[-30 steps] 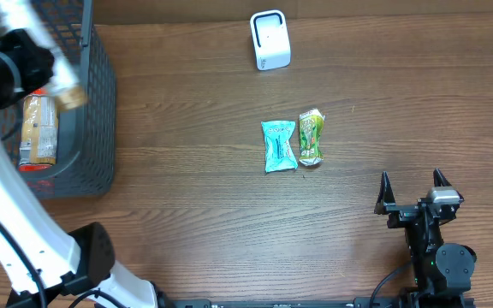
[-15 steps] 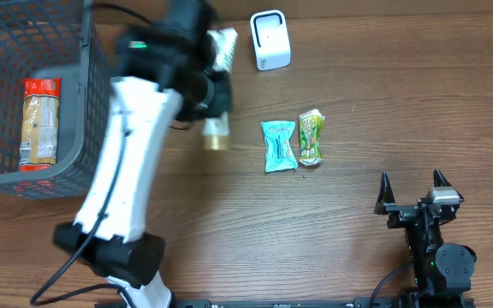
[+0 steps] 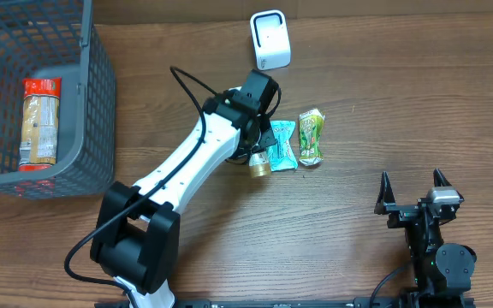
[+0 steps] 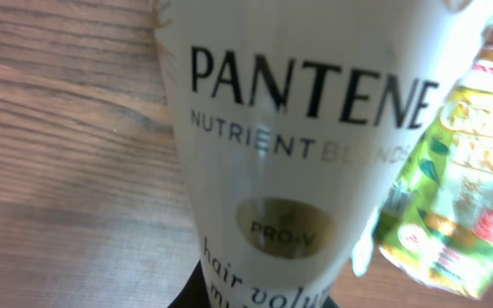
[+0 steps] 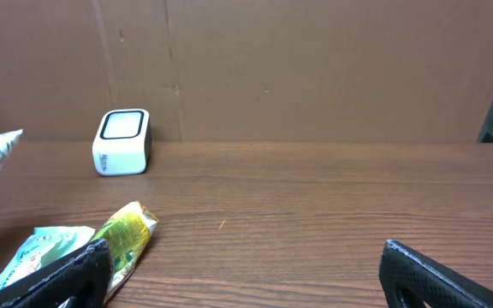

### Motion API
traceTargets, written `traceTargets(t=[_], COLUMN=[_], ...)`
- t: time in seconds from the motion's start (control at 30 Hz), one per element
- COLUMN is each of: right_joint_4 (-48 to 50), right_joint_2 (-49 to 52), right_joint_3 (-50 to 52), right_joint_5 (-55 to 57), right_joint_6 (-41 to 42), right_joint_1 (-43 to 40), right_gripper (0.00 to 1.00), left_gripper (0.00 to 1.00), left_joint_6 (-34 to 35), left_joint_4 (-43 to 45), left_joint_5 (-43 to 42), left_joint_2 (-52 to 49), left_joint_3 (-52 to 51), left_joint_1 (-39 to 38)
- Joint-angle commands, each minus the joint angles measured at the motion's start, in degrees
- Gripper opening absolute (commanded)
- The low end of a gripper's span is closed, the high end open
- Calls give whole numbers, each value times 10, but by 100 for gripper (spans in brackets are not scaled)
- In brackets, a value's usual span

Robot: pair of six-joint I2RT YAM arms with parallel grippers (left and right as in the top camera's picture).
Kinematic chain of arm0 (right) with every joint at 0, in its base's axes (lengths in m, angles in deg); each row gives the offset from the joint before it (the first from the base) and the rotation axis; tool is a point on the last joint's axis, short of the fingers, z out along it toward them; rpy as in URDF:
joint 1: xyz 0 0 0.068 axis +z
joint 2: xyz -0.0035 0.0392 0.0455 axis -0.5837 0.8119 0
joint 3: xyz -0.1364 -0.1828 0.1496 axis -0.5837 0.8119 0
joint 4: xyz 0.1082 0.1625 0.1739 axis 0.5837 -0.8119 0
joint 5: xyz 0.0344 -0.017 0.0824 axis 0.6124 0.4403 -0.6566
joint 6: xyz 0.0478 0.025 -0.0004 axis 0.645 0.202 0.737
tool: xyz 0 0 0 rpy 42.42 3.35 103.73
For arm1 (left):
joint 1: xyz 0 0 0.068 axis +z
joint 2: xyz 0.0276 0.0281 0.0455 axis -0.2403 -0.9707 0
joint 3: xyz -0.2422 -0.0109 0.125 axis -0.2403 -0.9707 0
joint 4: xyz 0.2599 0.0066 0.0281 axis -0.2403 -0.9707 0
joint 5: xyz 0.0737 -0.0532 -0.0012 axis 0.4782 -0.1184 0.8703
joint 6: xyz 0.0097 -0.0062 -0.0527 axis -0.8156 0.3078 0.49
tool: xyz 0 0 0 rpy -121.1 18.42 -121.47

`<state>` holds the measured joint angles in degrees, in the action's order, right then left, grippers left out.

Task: Scan the item barcode
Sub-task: 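Carry the Pantene tube to the scanner and set it beside the tissue pack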

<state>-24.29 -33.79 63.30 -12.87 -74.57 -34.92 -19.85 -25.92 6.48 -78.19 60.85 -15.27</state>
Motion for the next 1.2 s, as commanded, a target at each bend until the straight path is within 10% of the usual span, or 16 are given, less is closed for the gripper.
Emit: traceTargets(t=[0.0,0.37,0.57,0.8,1.17], right_joint_4=[3,3,3,3,3], right_joint_2=[-6,-6,-6,-6,-6], right_joint_3=[6,6,6,6,6], right_joint_5=[5,5,5,5,5], right_joint_6=[-2,-2,-2,-2,-2], right_joint_1=[-2,-2,-2,-2,-2], right_gripper=[100,100,100,100,100], left_gripper=[4,6,52,63,63], left_joint_6=[26,-19,-46,-155,-242], left_joint_4=[54,115,119,137,-140], left_joint_5=[20,50,44,-15,66], left_joint_2=[8,7,7,8,17], left_joint_3=[-51,-97,-97,-83,243], left_joint_1=[-1,-1,-1,-1,77])
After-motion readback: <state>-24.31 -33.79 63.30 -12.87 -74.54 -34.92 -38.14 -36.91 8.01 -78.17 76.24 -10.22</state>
